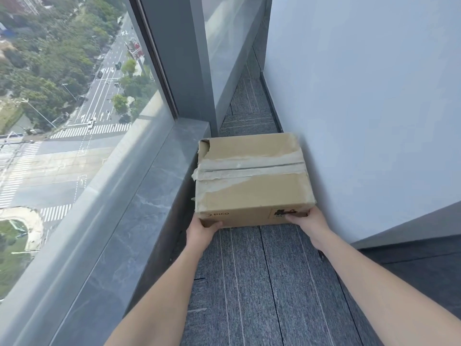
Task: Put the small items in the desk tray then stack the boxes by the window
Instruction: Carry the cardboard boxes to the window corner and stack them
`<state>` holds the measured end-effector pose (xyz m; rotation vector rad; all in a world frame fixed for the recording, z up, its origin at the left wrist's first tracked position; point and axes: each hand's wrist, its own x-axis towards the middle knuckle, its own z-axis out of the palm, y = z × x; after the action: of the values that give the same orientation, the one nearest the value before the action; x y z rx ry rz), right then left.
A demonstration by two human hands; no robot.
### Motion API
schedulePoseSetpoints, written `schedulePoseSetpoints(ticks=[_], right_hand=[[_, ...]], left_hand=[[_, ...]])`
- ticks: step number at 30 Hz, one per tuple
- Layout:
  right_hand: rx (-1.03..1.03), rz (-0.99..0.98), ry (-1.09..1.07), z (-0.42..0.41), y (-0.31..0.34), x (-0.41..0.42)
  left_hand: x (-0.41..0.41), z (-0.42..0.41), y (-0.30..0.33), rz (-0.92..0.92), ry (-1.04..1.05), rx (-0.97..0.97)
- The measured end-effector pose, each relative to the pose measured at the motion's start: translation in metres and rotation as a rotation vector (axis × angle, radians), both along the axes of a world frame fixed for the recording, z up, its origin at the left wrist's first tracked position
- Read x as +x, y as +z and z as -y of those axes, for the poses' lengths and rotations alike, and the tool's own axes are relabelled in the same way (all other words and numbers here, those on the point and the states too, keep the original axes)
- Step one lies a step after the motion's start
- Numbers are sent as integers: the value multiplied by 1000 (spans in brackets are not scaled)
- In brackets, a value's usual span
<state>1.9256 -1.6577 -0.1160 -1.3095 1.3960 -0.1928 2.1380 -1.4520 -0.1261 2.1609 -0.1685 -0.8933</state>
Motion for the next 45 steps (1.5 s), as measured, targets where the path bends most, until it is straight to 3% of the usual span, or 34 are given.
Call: schedulePoseSetpoints(ticks=[12,20,25,31,40,45], right_hand=[[78,-125,151,6,4,-2],[127,-348,520,-25,89,-20],[151,-343,552,-61,204,-30],[191,-312,495,-100,387,-66],[130,-192,258,-152,685,-160],[-25,-218,59,-202,796,-250]], left_hand=[[0,-2,13,-35,-109,115],[-23,-31,108,26,-558,443],[-50,-39,220,61,-880,539],[-91,-50,401,75,-1025,565],[-168,-41,717,247,-1297,471],[-237,-25,808,430,-1448,341]])
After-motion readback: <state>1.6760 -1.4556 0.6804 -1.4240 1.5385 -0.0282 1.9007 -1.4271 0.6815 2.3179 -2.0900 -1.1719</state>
